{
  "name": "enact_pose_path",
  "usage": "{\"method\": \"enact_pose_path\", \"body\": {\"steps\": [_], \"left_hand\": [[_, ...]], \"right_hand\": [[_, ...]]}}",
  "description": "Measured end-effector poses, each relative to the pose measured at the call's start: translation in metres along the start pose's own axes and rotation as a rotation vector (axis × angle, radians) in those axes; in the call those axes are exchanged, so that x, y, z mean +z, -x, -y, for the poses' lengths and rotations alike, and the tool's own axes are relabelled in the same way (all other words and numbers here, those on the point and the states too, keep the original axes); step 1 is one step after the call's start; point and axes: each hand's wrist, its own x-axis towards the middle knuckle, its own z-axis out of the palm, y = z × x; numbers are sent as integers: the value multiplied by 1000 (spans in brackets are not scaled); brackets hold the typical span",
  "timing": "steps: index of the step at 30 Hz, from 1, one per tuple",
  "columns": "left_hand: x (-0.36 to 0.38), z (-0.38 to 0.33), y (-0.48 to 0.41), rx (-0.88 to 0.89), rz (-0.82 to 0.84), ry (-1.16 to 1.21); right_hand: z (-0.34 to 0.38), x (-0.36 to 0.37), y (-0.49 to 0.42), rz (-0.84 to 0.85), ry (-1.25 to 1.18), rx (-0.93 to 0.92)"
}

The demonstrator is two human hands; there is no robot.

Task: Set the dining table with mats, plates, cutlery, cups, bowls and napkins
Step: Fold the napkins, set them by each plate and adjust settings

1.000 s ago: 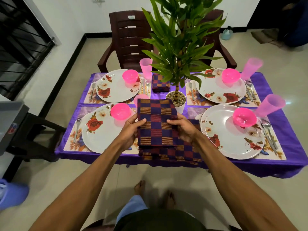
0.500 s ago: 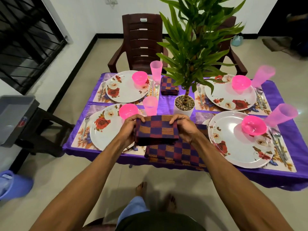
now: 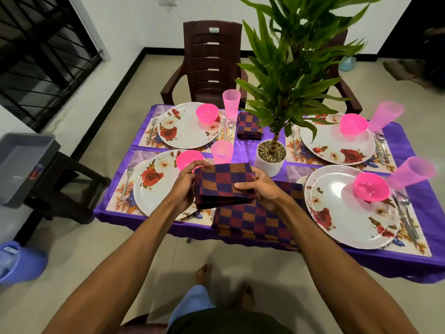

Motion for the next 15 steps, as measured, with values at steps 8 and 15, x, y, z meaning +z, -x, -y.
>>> {"method": "enact_pose_path", "body": {"steps": [8, 15], "left_hand": [[0, 21, 17, -185, 67, 45], [-9, 32, 5, 20, -99, -102]], "right_hand": [[-3, 10, -10, -225, 73, -96], [-3, 13, -9, -38, -110, 7]]}}
